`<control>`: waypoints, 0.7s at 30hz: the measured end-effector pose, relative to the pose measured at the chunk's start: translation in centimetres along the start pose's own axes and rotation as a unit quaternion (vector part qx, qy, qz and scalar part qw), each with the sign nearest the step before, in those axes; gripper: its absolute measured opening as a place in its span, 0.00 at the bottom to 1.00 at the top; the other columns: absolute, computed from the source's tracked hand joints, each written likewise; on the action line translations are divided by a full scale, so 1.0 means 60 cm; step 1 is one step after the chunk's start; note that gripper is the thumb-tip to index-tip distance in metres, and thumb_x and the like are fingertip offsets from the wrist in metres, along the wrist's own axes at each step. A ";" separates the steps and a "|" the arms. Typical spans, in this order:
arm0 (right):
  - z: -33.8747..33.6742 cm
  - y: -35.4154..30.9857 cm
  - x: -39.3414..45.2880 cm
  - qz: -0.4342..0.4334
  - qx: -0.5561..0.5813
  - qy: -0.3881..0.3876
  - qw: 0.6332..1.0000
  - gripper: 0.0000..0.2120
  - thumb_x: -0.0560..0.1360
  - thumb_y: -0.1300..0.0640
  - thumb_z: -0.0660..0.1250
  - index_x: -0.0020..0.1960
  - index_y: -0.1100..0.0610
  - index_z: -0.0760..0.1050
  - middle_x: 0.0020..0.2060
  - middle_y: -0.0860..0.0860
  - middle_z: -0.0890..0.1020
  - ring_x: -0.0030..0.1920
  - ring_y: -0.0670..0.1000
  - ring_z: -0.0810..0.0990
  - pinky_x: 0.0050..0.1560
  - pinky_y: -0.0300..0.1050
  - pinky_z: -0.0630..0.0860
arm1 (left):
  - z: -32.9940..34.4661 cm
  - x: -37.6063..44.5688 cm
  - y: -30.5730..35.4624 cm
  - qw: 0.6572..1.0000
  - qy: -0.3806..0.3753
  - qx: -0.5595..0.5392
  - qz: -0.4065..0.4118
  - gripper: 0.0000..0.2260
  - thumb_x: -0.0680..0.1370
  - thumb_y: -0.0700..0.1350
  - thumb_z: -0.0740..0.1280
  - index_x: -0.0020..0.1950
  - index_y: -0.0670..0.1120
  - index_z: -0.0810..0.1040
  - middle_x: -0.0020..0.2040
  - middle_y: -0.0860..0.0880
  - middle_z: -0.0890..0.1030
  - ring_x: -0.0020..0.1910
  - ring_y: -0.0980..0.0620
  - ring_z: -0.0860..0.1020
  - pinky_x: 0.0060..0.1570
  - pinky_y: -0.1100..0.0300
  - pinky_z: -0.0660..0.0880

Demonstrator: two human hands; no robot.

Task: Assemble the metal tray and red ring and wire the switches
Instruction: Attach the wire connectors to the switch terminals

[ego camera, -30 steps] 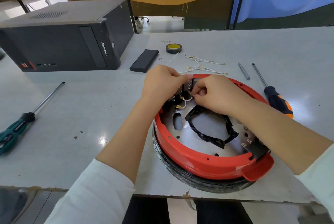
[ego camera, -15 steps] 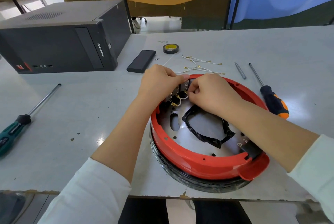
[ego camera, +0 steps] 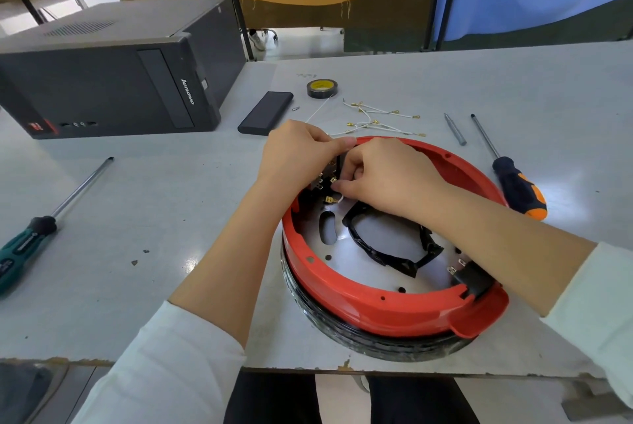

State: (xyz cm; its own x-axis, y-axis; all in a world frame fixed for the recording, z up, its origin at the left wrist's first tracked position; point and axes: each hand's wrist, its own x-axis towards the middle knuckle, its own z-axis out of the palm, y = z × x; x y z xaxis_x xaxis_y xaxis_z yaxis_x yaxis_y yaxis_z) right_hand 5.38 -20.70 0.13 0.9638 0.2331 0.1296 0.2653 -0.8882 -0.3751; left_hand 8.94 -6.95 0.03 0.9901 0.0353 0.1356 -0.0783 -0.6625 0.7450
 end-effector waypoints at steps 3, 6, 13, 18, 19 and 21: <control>0.002 0.001 -0.003 -0.003 0.001 -0.005 1.000 0.11 0.72 0.47 0.69 0.33 0.47 0.72 0.31 0.42 0.75 0.35 0.43 0.73 0.30 0.41 0.62 | -0.001 0.000 0.000 1.000 -0.002 -0.005 -0.001 0.17 0.69 0.61 0.73 0.35 0.47 0.83 0.19 0.54 0.70 0.20 0.59 0.69 0.26 0.65 0.66; 0.003 0.000 -0.003 -0.002 0.019 -0.009 1.000 0.11 0.71 0.48 0.69 0.33 0.47 0.72 0.31 0.43 0.75 0.36 0.45 0.74 0.32 0.42 0.65 | -0.001 0.000 0.000 1.000 -0.010 -0.010 -0.006 0.16 0.69 0.61 0.73 0.34 0.49 0.81 0.17 0.55 0.69 0.18 0.59 0.68 0.21 0.69 0.64; 0.005 -0.003 0.002 0.011 0.030 -0.015 0.999 0.11 0.71 0.51 0.68 0.31 0.47 0.70 0.31 0.43 0.75 0.38 0.48 0.76 0.36 0.43 0.67 | -0.002 -0.001 0.000 1.000 -0.010 -0.015 -0.002 0.16 0.70 0.61 0.73 0.33 0.49 0.81 0.16 0.56 0.68 0.18 0.60 0.68 0.19 0.71 0.63; 0.005 -0.002 0.002 0.012 0.035 -0.008 0.999 0.11 0.72 0.50 0.68 0.31 0.47 0.72 0.29 0.43 0.75 0.35 0.45 0.74 0.33 0.42 0.65 | -0.001 0.000 -0.002 1.000 -0.008 -0.019 0.002 0.16 0.69 0.61 0.74 0.32 0.49 0.81 0.16 0.55 0.68 0.18 0.60 0.68 0.20 0.70 0.63; 0.006 -0.003 0.003 0.011 0.036 -0.006 0.999 0.11 0.71 0.50 0.68 0.31 0.46 0.73 0.29 0.44 0.75 0.34 0.46 0.74 0.32 0.42 0.65 | -0.001 0.001 -0.002 1.000 -0.007 -0.017 0.002 0.16 0.69 0.60 0.74 0.33 0.48 0.81 0.16 0.55 0.68 0.19 0.60 0.68 0.21 0.70 0.63; 0.008 -0.005 0.004 0.009 0.044 -0.002 0.999 0.10 0.71 0.52 0.67 0.32 0.47 0.75 0.29 0.44 0.76 0.35 0.47 0.75 0.34 0.42 0.67 | -0.001 0.001 -0.003 1.000 -0.005 -0.018 0.001 0.17 0.69 0.60 0.74 0.34 0.47 0.82 0.16 0.56 0.68 0.19 0.61 0.68 0.20 0.71 0.62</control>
State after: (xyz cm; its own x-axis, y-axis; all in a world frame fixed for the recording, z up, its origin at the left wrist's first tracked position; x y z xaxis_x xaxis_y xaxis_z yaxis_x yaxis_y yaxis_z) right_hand 5.56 -20.18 -0.16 0.9686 0.2189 0.1179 0.2486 -0.8544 -0.4563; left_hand 9.02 -6.81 -0.06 0.9910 0.0273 0.1309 -0.0839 -0.6351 0.7679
